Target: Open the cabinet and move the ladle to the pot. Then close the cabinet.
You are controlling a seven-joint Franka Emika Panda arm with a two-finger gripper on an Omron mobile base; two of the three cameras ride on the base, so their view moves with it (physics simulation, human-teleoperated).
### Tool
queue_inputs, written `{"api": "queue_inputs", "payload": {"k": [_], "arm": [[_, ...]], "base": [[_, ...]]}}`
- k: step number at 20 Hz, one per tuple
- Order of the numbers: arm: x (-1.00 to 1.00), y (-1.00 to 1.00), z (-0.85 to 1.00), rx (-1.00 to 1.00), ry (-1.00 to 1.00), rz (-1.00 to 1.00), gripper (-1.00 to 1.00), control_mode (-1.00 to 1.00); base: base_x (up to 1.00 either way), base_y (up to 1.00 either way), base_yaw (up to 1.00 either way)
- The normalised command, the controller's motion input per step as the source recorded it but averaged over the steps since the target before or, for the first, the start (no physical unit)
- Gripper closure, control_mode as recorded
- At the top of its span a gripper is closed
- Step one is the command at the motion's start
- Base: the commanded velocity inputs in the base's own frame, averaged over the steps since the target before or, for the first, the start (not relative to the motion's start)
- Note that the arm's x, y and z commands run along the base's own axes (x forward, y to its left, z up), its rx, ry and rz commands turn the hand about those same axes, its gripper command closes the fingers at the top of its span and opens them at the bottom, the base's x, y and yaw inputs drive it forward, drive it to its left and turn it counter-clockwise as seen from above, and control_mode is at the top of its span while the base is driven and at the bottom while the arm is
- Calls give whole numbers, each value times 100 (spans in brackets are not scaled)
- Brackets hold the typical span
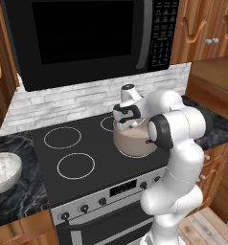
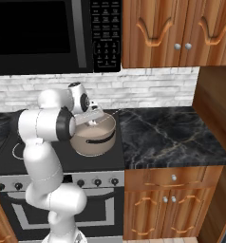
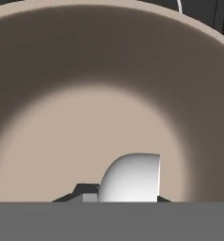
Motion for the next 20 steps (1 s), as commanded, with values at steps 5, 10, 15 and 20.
{"api": "queue_inputs", "payload": {"k": [5, 10, 15, 20], "arm": [[25, 0, -23, 0, 3, 0, 100, -100], [23, 0, -22, 0, 2, 0, 100, -100], [22, 0, -18, 0, 2, 0, 100, -100], [0, 0, -5, 0, 0, 0, 100, -100]], "base": [[0, 0, 0], [0, 0, 0], [0, 0, 0], [0, 0, 0]]}}
